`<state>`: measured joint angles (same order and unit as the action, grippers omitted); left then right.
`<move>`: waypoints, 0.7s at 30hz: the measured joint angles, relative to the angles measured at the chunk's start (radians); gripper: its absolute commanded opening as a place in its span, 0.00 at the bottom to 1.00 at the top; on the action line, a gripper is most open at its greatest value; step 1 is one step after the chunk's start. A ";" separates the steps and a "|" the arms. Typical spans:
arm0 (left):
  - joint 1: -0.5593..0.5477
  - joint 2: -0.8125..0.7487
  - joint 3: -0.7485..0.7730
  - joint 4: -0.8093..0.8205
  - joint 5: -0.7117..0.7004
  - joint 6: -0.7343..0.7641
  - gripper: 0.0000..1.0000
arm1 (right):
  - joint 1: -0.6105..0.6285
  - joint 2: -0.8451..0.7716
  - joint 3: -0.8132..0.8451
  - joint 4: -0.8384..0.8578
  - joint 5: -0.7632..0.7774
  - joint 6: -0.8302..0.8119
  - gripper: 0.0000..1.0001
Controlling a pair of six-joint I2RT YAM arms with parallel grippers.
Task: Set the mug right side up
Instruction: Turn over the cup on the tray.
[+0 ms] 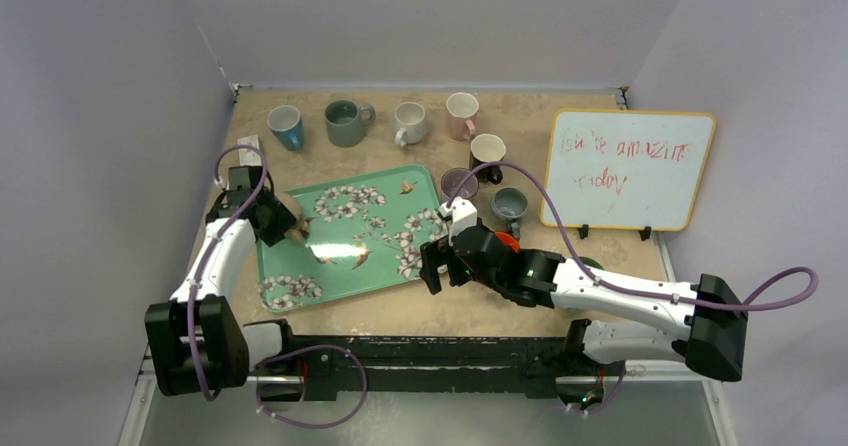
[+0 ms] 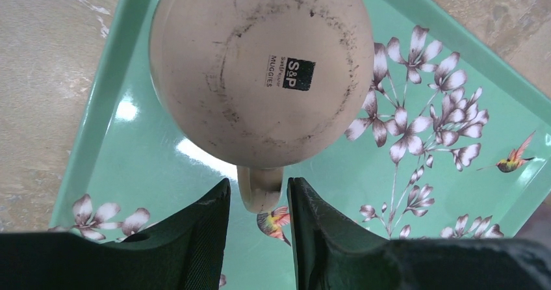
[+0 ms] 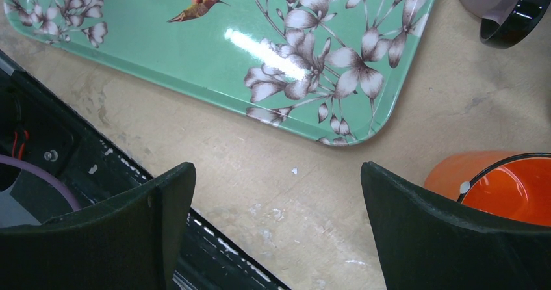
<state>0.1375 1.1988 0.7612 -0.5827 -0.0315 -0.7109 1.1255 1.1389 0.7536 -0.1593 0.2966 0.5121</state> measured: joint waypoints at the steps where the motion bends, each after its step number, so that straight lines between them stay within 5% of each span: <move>1: -0.003 0.005 0.000 0.001 0.000 0.000 0.35 | 0.000 0.000 0.000 0.000 0.000 0.000 0.99; 21: -0.056 0.072 0.000 0.012 -0.079 -0.007 0.26 | 0.000 -0.014 0.019 -0.015 0.001 -0.006 0.99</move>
<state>0.0814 1.2709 0.7612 -0.5709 -0.1101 -0.7177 1.1255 1.1244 0.7723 -0.1745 0.2974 0.5064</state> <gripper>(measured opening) 0.278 0.987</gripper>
